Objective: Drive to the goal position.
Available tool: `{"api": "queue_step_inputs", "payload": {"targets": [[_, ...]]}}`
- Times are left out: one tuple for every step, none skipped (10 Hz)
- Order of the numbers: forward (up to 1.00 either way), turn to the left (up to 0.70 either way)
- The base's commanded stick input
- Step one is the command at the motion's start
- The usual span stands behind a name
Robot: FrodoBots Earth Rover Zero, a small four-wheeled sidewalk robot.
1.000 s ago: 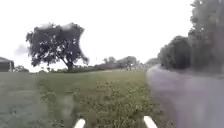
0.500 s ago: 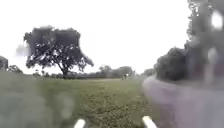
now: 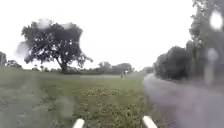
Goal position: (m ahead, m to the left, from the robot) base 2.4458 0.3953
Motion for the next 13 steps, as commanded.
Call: {"api": "queue_step_inputs", "payload": {"targets": [[0.70, 0.00], [0.70, 0.00], [0.70, 0.00], [0.70, 0.00], [0.70, 0.00], [0.70, 0.00], [0.70, 0.00], [0.70, 0.00], [0.70, 0.00], [0.70, 0.00], [0.70, 0.02], [0.70, 0.07], [0.70, 0.13]]}}
